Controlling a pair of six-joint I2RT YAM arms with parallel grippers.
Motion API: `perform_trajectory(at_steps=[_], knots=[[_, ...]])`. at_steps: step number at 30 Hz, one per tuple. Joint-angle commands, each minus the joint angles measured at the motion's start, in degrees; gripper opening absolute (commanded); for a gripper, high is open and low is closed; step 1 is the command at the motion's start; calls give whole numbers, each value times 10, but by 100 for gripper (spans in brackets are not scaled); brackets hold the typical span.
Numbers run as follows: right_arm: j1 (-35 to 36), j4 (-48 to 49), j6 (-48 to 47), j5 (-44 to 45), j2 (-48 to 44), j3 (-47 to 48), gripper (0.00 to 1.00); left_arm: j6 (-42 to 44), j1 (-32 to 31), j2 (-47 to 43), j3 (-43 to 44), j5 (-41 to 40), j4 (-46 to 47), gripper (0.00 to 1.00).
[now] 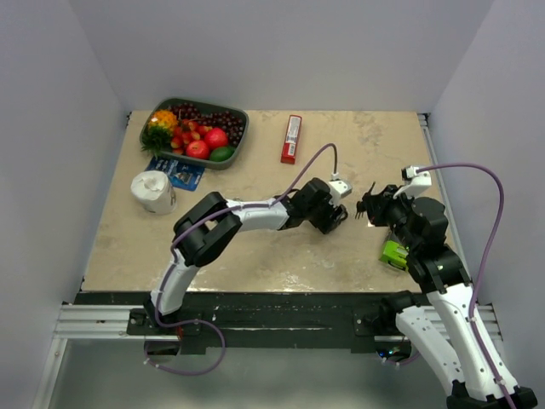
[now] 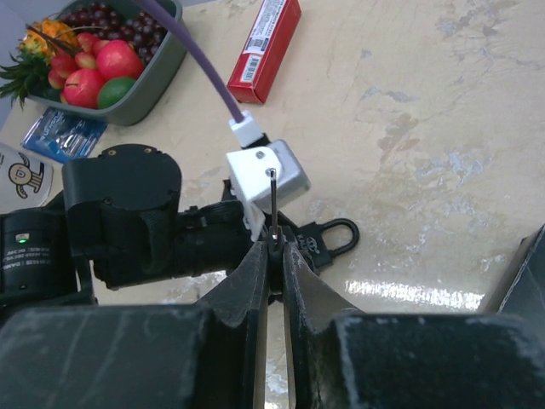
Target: Unlock with the key
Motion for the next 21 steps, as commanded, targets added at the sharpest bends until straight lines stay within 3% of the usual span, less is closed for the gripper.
perform_trajectory(at_steps=[1, 5, 13, 16, 21], knots=[[1, 14, 8, -3, -22, 5, 0, -114, 17, -53, -64, -174, -21, 0], [2, 22, 13, -15, -20, -2, 0, -175, 39, -109, -140, -232, -21, 1], [2, 35, 16, -35, -9, -11, 0, -236, 56, -156, -201, -311, -88, 4], [2, 38, 17, -40, -9, -17, 0, -241, 57, -166, -209, -308, -100, 11], [1, 46, 23, -51, -6, -27, 0, -249, 57, -177, -211, -269, -107, 32]])
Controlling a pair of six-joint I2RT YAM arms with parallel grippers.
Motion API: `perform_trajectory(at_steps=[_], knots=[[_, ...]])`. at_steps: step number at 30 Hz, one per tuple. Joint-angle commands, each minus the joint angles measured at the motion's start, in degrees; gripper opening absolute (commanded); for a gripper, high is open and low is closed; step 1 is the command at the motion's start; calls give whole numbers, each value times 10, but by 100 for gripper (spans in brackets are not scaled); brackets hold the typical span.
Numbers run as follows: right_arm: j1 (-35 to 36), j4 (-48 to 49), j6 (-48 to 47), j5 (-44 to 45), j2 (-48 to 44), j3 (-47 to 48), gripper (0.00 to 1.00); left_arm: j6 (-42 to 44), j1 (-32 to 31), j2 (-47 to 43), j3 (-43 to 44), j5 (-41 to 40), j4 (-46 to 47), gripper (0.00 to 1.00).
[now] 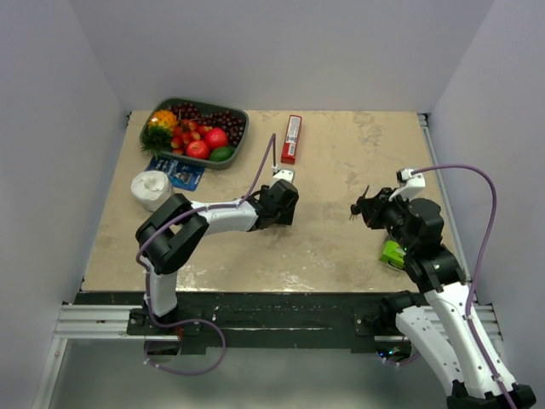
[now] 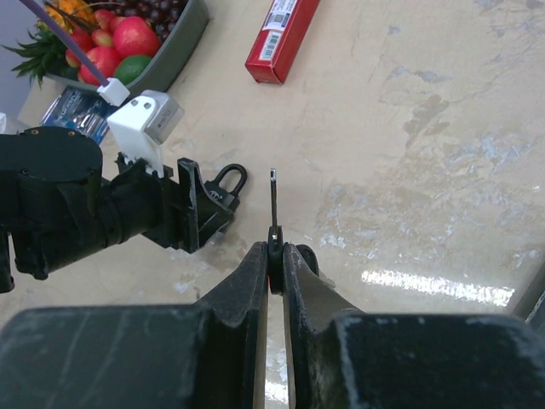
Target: Unlock with the key
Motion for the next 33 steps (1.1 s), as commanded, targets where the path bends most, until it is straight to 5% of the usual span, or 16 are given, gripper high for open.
perform_trajectory(at_steps=[1, 13, 33], knots=[[1, 35, 11, -19, -5, -7, 0, -22, 1, -20, -16, 12, -37, 38], [1, 46, 19, -34, 5, -17, 0, -43, -1, -37, -27, 77, -12, 83], [2, 48, 23, -42, 5, -28, 0, -49, -22, -46, -26, 79, -24, 90]])
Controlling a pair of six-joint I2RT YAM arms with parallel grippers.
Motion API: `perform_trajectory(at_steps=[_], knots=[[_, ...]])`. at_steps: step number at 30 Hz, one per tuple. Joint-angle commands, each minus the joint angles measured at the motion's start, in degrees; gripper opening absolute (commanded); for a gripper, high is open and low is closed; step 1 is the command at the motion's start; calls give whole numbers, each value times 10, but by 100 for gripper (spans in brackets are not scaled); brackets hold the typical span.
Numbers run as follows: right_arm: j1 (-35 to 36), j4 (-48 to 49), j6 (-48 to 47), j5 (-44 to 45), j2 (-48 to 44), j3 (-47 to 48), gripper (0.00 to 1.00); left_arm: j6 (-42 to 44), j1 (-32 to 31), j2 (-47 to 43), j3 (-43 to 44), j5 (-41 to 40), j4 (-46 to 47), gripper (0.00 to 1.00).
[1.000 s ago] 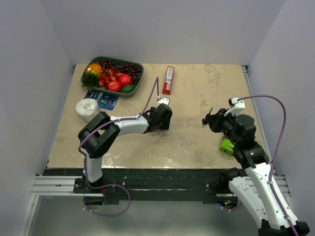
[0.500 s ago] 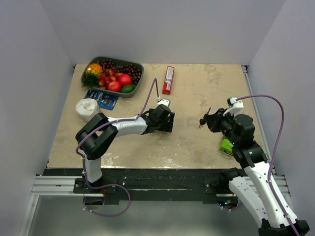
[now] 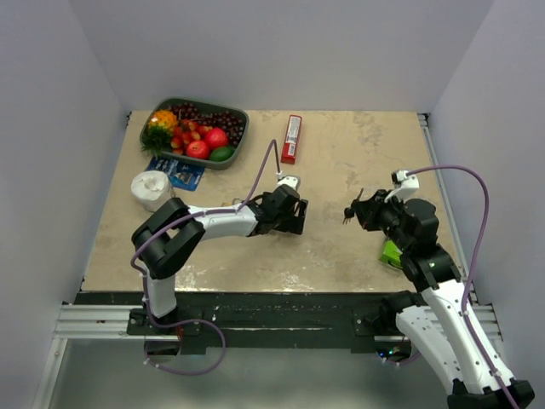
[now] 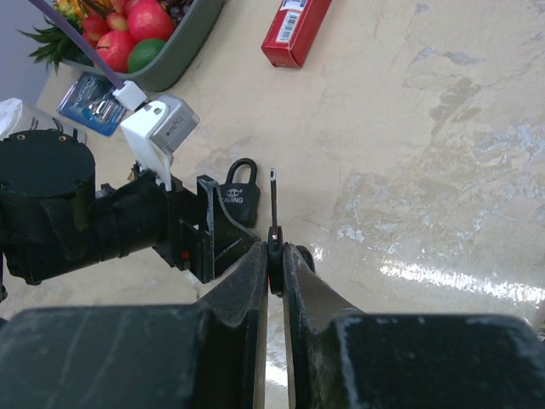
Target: Unlock with the key
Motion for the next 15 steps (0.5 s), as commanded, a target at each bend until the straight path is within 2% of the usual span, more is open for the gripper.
perform_trajectory(at_steps=[1, 5, 15], knots=[[2, 23, 4, -12, -2, 0, 0, -12, 2, -22, -6, -10, -24, 90], [2, 34, 7, -19, 1, -7, 0, -11, 15, -23, 4, -20, -39, 90], [2, 31, -1, -13, -6, -19, 0, -23, 40, 52, 86, -14, -96, 90]])
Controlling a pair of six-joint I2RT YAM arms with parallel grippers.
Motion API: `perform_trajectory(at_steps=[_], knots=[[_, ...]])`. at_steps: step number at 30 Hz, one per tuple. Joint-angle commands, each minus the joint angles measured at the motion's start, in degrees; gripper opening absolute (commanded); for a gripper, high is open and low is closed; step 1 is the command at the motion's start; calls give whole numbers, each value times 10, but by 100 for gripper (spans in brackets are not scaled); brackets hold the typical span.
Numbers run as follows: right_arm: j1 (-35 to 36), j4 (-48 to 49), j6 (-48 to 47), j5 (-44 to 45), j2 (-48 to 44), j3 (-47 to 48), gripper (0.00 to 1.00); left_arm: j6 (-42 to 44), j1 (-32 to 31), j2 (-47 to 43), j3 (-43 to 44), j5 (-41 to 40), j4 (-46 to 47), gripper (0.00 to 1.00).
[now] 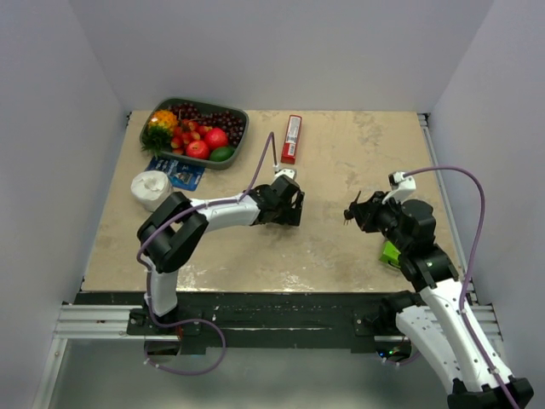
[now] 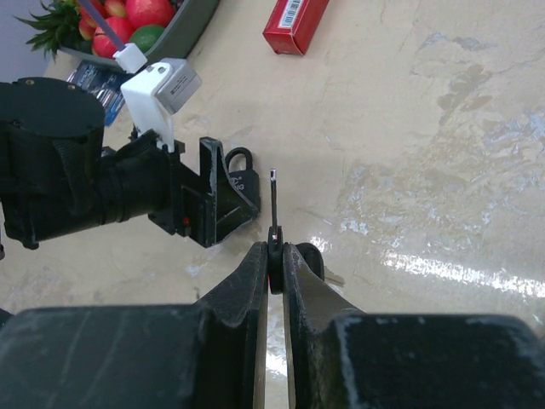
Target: Unlock with the key
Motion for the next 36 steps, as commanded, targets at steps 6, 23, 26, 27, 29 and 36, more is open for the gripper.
perform_trajectory(at_steps=[6, 23, 26, 27, 29, 36], knots=[[2, 22, -6, 3, -17, -14, 0, -25, 13, 52, 60, 15, -28, 85], [1, 53, -2, -50, 14, -36, 0, 122, 14, -66, -10, 11, -25, 95], [2, 56, -2, -56, 20, -36, 0, 204, 14, -118, -19, 33, -23, 97], [2, 57, -1, -58, 21, -36, 0, 224, 15, -124, -22, 39, -20, 98], [1, 64, 5, -61, 21, -40, 0, 291, 20, -131, -24, 69, -20, 98], [1, 64, 9, -70, 22, -38, 0, 333, 48, -87, -5, 48, -57, 96]])
